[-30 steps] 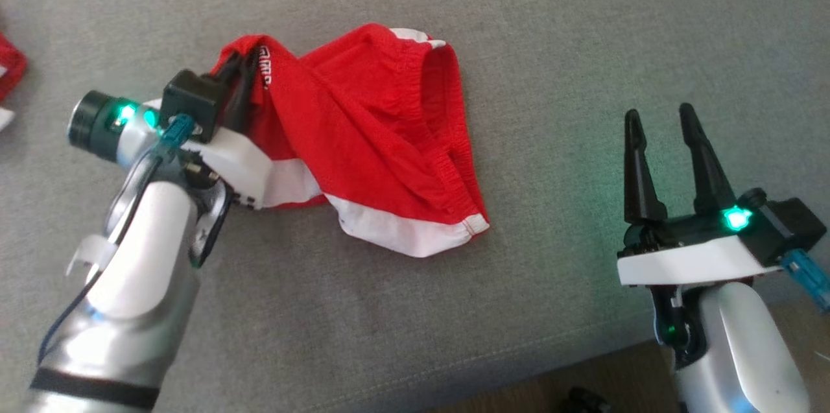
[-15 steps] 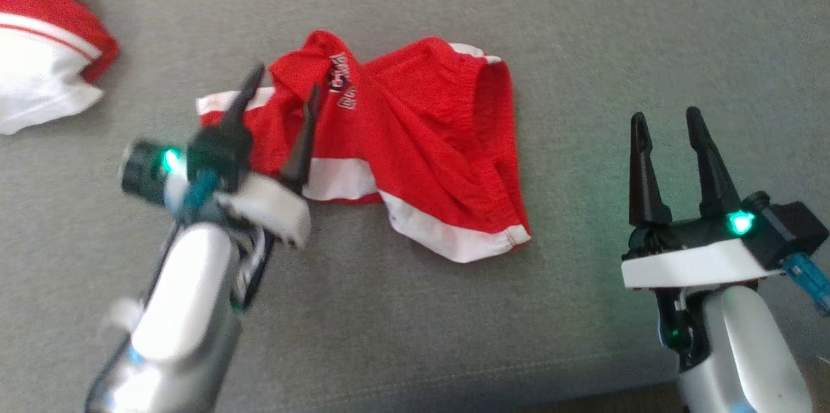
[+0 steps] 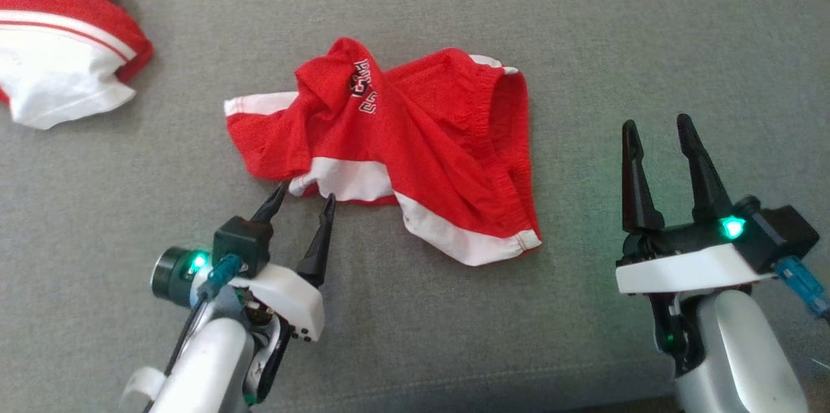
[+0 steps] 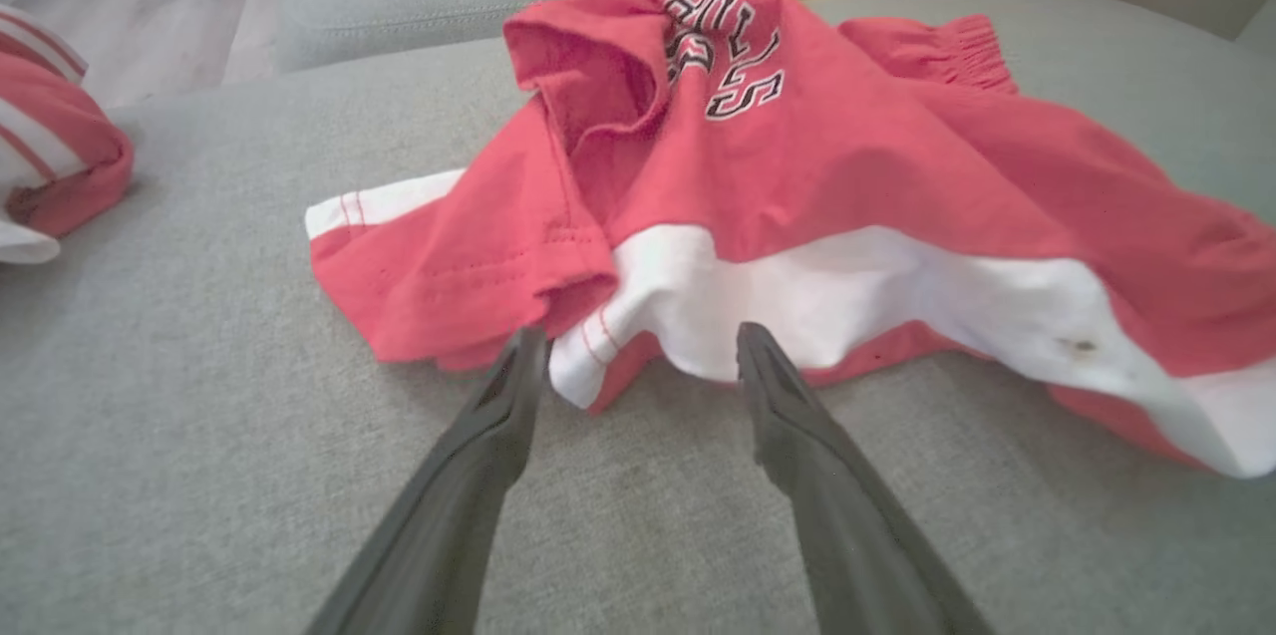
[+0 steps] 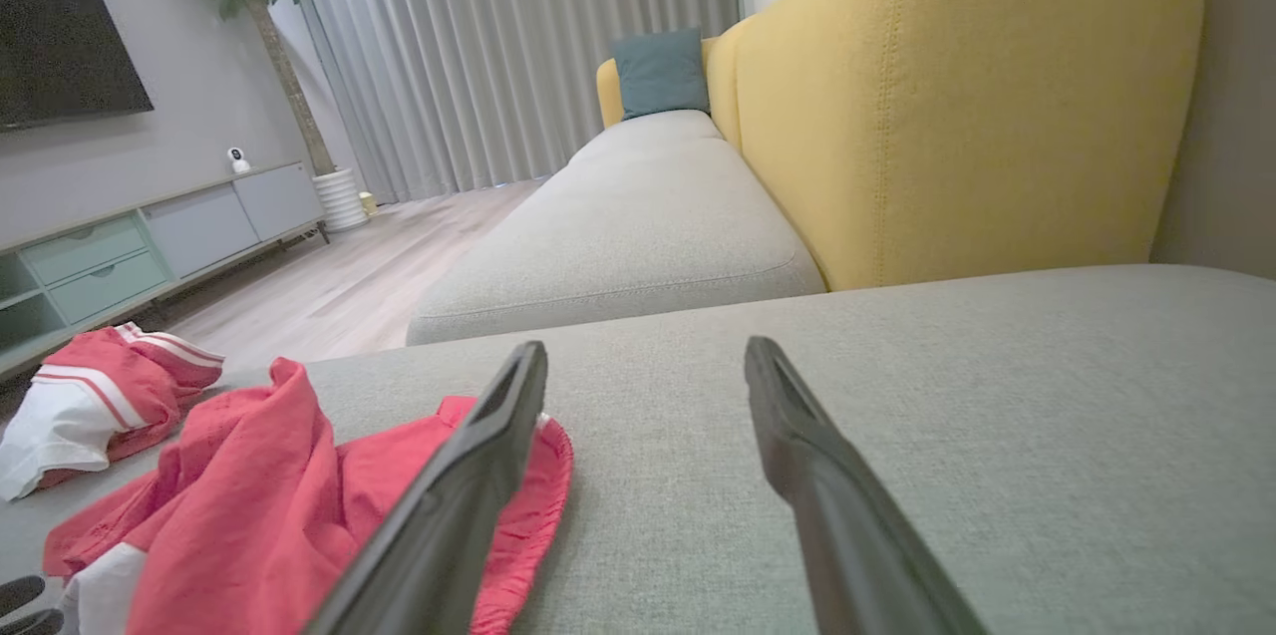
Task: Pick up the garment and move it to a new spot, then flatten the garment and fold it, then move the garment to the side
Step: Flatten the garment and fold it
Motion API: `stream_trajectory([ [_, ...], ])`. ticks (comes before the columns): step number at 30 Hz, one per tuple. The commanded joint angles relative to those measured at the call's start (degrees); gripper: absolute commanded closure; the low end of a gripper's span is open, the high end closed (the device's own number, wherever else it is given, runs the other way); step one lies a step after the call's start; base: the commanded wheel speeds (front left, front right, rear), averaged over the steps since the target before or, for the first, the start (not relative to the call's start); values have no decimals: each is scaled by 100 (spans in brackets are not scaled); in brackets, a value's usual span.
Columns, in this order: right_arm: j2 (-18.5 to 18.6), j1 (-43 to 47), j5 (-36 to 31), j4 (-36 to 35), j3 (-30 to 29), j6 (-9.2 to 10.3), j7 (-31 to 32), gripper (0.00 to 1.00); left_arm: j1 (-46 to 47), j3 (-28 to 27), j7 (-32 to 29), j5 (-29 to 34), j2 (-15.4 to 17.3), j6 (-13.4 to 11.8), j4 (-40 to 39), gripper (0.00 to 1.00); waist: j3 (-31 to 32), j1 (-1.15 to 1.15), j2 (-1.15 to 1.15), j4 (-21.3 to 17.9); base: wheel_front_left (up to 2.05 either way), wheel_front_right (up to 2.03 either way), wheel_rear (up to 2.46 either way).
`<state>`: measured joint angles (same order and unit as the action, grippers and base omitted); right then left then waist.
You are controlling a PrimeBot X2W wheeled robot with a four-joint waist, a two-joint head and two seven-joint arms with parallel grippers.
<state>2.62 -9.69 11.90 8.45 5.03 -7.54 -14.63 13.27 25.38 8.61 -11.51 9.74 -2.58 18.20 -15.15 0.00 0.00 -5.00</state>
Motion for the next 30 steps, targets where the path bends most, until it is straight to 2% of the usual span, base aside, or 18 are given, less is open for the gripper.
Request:
stream_trajectory([
  [1, 26, -34, -56, -158, 117, 5, -37, 0, 122, -221, -14, -79, 77, -36, -110, 0, -53, 0, 0, -82, 0, 0, 0],
  [8, 26, -33, -56, -153, 101, 5, -37, 0, 207, -314, 34, -190, 100, -78, 125, 0, -113, 0, 0, -249, 0, 0, 0],
  [9, 26, -32, -53, -153, 105, 5, -37, 0, 222, -323, 43, -195, 106, -89, 168, 4, -111, 0, 0, -265, 0, 0, 0],
  [10, 26, -29, -51, -152, 107, 5, -37, 0, 235, -330, 56, -199, 113, -97, 207, 18, -106, 0, 0, -278, 0, 0, 0],
  [12, 26, -22, -47, -148, 104, 5, -37, 0, 266, -348, 96, -199, 131, -123, 292, 57, -92, 0, 0, -294, 0, 0, 0],
  [15, 26, -4, -48, -142, 92, 5, -37, 0, 326, -362, 214, -164, 157, -174, 414, 91, -61, 0, 0, -291, 0, 0, 0],
  [16, 26, 2, -48, -140, 92, 5, -37, 0, 346, -361, 258, -151, 161, -185, 454, 100, -48, 0, 0, -285, 0, 0, 0],
  [24, 26, 54, -53, -125, 111, 5, -37, 0, 366, -284, 449, -106, 149, -181, 543, 100, 64, 0, 0, -236, 0, 0, 0],
  [30, 26, 170, -98, -80, 22, 5, -37, 0, -34, -347, 527, -51, 401, -325, 25, 100, 212, 0, 0, -94, 0, 0, 0],
])
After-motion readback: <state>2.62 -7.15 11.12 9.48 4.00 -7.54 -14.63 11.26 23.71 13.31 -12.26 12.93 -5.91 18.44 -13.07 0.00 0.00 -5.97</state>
